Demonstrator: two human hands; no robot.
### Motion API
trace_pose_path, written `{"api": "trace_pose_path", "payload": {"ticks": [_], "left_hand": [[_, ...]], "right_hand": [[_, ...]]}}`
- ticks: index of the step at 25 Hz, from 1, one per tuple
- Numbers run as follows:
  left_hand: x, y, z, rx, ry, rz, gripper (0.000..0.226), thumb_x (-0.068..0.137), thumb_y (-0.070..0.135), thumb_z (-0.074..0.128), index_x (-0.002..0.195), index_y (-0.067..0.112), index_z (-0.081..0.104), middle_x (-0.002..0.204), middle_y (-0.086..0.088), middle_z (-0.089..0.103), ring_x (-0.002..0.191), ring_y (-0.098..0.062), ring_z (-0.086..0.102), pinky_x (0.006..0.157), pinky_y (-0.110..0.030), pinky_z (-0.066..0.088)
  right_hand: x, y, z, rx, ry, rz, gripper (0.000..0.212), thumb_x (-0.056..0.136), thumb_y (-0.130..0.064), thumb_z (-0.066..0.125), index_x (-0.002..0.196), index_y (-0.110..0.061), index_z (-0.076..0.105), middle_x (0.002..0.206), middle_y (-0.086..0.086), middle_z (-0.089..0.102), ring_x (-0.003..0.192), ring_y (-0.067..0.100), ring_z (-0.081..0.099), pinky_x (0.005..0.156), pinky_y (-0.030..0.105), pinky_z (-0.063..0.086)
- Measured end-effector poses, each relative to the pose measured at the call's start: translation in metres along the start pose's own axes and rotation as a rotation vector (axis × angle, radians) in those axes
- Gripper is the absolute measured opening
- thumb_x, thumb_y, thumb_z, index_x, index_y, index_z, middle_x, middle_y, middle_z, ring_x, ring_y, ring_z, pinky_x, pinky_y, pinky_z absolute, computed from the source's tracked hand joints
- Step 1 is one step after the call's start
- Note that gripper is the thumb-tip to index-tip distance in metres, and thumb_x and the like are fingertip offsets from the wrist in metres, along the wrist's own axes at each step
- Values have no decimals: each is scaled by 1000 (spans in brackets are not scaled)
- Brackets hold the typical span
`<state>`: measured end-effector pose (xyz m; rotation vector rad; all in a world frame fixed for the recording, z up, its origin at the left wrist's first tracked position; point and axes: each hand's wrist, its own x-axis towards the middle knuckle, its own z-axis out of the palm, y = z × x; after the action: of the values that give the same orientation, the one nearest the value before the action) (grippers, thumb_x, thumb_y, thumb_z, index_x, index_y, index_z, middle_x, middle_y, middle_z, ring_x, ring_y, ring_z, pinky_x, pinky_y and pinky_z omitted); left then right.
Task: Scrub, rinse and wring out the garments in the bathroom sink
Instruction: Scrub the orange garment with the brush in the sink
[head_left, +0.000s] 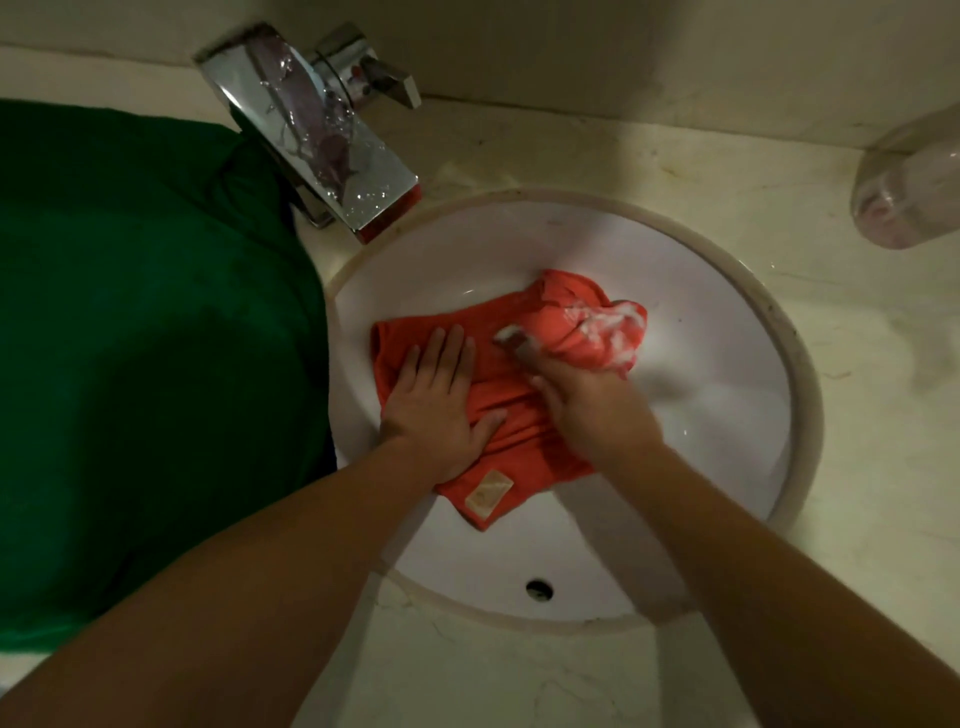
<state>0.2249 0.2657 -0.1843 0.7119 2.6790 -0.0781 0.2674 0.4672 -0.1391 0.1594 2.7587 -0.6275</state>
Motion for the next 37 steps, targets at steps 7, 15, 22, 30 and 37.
{"api": "trace_pose_path", "payload": {"ticks": [7, 15, 22, 30, 37], "left_hand": [[0, 7, 2, -6, -23, -43, 100, 84, 71, -8, 161, 8, -3, 169, -14, -4, 156, -29, -5, 125, -47, -2], [-3, 8, -1, 18, -100, -50, 103, 79, 72, -16, 160, 9, -9, 169, -13, -11, 156, -28, -11, 125, -45, -5], [5, 13, -47, -39, -41, 33, 92, 90, 70, 6, 158, 13, 29, 164, -12, 27, 152, -30, 24, 122, -47, 17], [27, 34, -112, -47, 234, 161, 66, 101, 55, 31, 148, 12, 49, 152, -14, 48, 139, -36, 44, 115, -50, 32], [32, 43, -102, -18, 261, 73, 65, 101, 55, 32, 145, 10, 51, 149, -16, 51, 138, -35, 44, 115, -47, 29]], "right_hand": [[4, -9, -1, 45, 84, 111, 41, 106, -42, 44, 146, -45, 49, 118, 15, 72, 103, 41, 68, 87, 44, 55], [-3, 61, -30, 17, 90, 339, 42, 104, -41, 51, 145, -36, 55, 128, 20, 66, 113, 46, 62, 94, 48, 50], [-11, 37, -41, -63, -26, 279, 47, 108, -42, 40, 155, -36, 40, 131, 18, 49, 115, 45, 58, 93, 48, 50], [21, 47, -167, -12, 245, -112, 47, 104, -50, 42, 147, -34, 52, 114, 10, 57, 95, 38, 66, 77, 47, 58], [75, 79, -170, -105, 537, -164, 34, 101, -26, 58, 133, -20, 69, 116, 14, 68, 101, 40, 60, 83, 45, 51]]}}
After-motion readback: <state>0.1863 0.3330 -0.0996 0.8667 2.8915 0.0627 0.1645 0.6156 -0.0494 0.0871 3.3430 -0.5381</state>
